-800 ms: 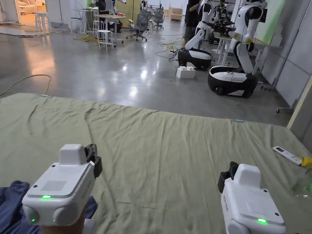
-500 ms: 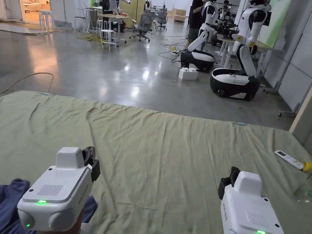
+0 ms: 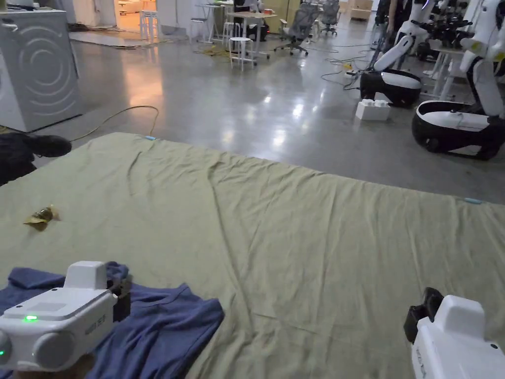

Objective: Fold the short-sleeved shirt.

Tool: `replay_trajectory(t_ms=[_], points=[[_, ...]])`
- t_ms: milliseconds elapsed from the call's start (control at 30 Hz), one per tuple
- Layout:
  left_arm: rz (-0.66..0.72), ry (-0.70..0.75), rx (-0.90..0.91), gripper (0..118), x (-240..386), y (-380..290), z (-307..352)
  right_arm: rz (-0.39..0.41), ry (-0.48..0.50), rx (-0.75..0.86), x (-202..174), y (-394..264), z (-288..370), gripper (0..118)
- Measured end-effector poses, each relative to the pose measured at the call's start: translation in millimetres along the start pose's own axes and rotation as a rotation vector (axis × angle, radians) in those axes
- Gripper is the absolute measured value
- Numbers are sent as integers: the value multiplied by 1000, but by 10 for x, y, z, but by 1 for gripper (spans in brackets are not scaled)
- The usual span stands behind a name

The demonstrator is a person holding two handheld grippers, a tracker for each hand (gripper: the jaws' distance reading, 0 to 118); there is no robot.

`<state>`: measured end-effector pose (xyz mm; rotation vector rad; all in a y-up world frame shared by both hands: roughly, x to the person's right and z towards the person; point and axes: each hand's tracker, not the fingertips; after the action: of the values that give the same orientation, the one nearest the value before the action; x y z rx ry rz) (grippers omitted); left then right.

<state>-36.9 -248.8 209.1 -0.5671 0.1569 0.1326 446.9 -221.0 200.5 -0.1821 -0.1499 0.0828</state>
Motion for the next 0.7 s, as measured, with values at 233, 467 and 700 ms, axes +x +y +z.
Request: replay_trajectory(t_ms=[233,467,700], points=[[78,111,-237,80,-712,-185,-332,8,44,-21,-164,-57,-42,2],[90,31,-400,85,-836,-548,-743,34,82,-57,-338,-215,-57,2],[-85,68,-448,87,-551,-868,-1002,67,101,-95,-455,-353,-42,2]])
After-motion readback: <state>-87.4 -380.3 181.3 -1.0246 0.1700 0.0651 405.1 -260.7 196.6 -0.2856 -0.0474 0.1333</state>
